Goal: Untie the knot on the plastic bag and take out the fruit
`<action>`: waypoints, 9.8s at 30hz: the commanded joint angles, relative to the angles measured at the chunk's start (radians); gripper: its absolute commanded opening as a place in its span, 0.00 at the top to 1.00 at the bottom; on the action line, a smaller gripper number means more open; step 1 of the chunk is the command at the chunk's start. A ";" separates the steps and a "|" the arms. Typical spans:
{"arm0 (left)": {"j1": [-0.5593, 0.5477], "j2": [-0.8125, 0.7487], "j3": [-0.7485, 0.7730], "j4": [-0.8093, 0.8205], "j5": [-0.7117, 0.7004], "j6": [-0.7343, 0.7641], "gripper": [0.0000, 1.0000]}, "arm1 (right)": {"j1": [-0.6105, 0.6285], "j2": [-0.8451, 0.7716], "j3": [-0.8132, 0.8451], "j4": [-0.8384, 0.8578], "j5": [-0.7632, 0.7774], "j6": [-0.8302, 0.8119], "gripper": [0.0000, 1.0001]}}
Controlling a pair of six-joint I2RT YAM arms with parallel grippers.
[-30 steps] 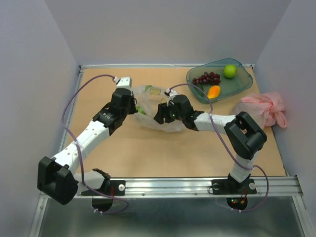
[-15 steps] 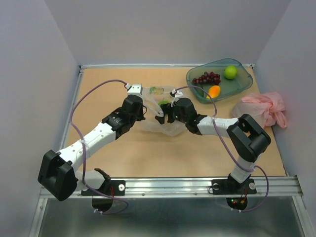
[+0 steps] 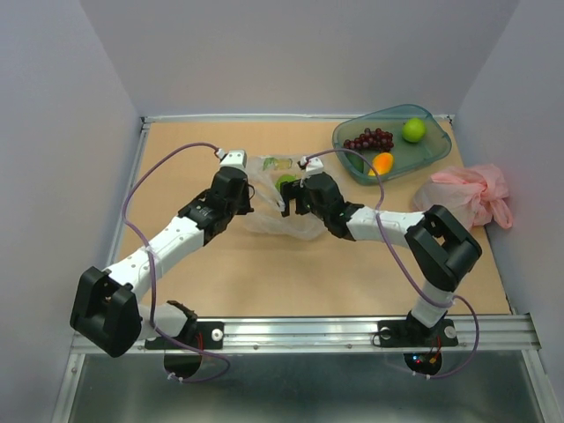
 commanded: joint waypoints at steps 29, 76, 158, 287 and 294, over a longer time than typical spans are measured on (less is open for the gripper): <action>0.034 0.033 -0.002 0.037 0.171 0.026 1.00 | 0.012 0.412 0.289 0.412 0.378 -0.111 0.06; 0.175 -0.061 -0.004 0.006 0.041 0.028 1.00 | -0.402 -0.300 -0.004 0.174 0.375 -0.145 0.90; 0.171 0.125 0.008 0.009 0.161 0.017 1.00 | -0.045 -0.336 0.062 -0.337 0.108 -0.125 0.99; 0.116 0.079 0.011 -0.015 0.116 0.061 1.00 | 0.090 0.241 0.027 0.473 0.382 0.090 0.81; 0.120 0.067 0.019 -0.029 0.046 0.055 1.00 | 0.090 0.011 -0.123 0.392 0.062 -0.019 1.00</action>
